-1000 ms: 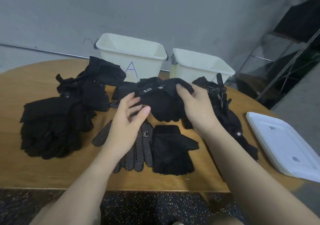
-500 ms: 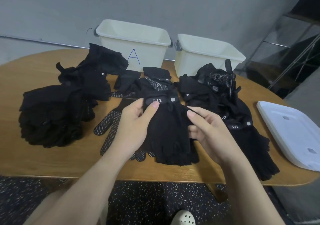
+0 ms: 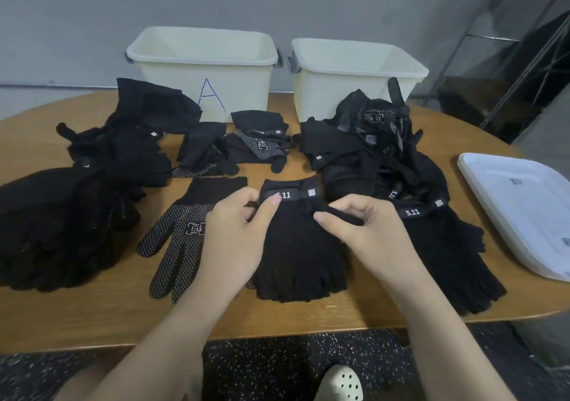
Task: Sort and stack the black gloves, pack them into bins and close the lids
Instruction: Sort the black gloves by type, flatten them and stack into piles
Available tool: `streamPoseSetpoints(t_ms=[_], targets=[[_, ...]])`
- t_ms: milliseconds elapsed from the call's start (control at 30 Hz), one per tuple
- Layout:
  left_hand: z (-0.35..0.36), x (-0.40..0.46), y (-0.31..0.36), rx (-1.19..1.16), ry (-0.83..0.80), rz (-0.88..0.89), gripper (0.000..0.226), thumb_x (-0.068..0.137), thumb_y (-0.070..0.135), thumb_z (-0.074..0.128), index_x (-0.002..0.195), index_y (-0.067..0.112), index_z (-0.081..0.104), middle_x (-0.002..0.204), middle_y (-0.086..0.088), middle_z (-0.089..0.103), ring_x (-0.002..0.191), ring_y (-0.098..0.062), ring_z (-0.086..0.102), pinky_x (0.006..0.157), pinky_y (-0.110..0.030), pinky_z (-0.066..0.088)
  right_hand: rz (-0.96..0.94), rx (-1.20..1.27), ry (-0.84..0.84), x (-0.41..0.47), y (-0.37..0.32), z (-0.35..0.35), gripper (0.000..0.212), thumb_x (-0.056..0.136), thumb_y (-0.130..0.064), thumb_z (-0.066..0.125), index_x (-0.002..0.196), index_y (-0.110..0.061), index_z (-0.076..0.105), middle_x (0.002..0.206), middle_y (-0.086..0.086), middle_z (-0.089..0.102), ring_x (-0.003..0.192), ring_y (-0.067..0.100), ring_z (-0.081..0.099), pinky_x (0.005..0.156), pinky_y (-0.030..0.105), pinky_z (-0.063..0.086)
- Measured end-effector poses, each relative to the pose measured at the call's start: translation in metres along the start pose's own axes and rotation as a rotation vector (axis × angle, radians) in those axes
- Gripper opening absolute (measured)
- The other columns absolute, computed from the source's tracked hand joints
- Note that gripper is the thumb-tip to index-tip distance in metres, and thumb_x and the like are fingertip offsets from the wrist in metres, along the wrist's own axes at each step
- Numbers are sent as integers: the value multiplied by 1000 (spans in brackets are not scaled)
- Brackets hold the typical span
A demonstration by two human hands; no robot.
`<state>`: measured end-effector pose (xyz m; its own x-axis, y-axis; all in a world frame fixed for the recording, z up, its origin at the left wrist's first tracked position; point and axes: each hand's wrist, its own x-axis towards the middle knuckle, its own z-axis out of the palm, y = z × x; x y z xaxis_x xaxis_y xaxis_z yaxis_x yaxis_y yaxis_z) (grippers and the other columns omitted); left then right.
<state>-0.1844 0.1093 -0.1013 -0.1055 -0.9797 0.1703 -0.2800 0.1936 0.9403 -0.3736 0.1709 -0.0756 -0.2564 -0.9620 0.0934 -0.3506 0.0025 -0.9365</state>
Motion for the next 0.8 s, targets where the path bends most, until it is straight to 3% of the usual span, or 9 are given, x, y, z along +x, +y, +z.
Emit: streamPoseSetpoints(t_ms=[233, 433, 500, 567, 667, 733, 800], targets=[[6, 1, -3, 261, -19, 15, 34, 96, 47, 63, 88, 15, 67, 56, -5, 66, 57, -26, 67, 63, -47, 57, -99, -271, 101, 7, 23, 5, 13, 90, -27, 78, 78, -22, 74, 77, -12, 73, 81, 5, 68, 75, 21, 52], [8, 1, -4, 394, -4, 51, 21, 96, 33, 71, 88, 14, 68, 49, 1, 57, 55, -15, 60, 77, -33, 53, -132, -334, 97, 14, 37, 8, 16, 94, -26, 74, 79, -19, 73, 81, -12, 69, 84, 3, 64, 75, 11, 45], [7, 1, -5, 409, 0, 56, 19, 95, 31, 72, 89, 14, 67, 53, 3, 58, 58, -11, 60, 75, -30, 51, -148, -358, 99, 14, 40, 9, 15, 93, -25, 74, 81, -17, 72, 85, -10, 66, 86, 4, 62, 77, 10, 43], [6, -3, -2, 476, -2, 111, 19, 96, 30, 71, 106, 15, 66, 66, 8, 59, 68, -9, 60, 72, -24, 48, -159, -393, 97, 14, 42, 12, 13, 93, -27, 73, 85, -17, 73, 87, -12, 64, 88, 4, 61, 81, 13, 44], [5, -10, 3, 695, -6, 249, 45, 96, 33, 67, 135, 17, 52, 102, 1, 55, 87, -18, 61, 72, -27, 50, -173, -458, 85, 16, 44, 13, 13, 95, -31, 71, 93, -18, 73, 92, -14, 63, 93, 4, 62, 87, 25, 51], [2, -11, 7, 787, -9, 373, 44, 95, 32, 67, 135, 17, 55, 117, -4, 52, 97, -22, 60, 73, -33, 53, -174, -475, 79, 16, 43, 14, 14, 95, -32, 70, 96, -18, 73, 93, -15, 63, 95, 4, 61, 88, 30, 53], [1, -11, 7, 830, -73, 513, 39, 97, 32, 63, 133, 17, 61, 136, -7, 51, 116, -25, 56, 91, -40, 53, -178, -477, 75, 16, 42, 13, 14, 95, -32, 70, 97, -19, 73, 93, -14, 63, 94, 4, 61, 88, 31, 53]])
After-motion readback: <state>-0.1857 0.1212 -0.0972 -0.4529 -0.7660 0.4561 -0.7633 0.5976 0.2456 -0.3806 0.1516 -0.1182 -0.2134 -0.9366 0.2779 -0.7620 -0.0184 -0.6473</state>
